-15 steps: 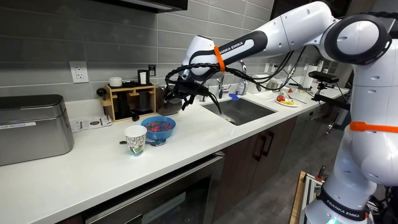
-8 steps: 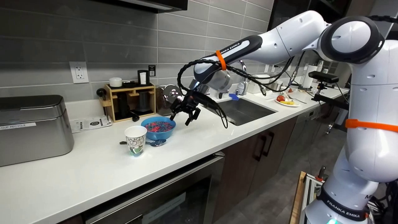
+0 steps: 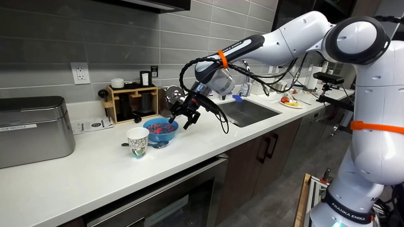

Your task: Move the coffee cup to the left then move the fork to the right.

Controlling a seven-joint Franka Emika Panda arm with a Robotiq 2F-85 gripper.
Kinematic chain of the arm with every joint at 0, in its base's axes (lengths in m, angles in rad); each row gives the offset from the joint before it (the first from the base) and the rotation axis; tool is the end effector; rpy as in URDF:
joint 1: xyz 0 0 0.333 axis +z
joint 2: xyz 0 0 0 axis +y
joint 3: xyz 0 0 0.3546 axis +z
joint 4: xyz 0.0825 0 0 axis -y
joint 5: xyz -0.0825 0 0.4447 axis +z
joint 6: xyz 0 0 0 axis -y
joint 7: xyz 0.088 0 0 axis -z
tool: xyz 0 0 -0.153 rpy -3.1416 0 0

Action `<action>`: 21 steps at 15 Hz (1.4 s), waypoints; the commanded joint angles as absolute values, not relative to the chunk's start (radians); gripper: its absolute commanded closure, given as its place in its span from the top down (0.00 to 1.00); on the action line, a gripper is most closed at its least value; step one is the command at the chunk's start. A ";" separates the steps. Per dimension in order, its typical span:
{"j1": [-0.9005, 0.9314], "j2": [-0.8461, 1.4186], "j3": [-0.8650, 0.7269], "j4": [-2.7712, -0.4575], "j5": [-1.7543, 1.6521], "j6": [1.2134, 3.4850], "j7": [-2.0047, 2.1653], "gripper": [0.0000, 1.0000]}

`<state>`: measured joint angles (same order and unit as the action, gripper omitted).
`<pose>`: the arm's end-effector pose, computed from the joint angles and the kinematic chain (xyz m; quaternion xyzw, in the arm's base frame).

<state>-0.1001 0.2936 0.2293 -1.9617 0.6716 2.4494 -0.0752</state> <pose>0.6910 0.1035 0.3095 -0.9495 0.1425 -0.0813 0.2674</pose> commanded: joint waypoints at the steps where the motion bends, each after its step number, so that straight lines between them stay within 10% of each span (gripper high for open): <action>1: -0.104 0.316 0.244 -1.980 0.877 2.434 -0.307 1.00; 21: 0.034 0.383 0.199 -2.035 1.199 2.659 -0.520 1.00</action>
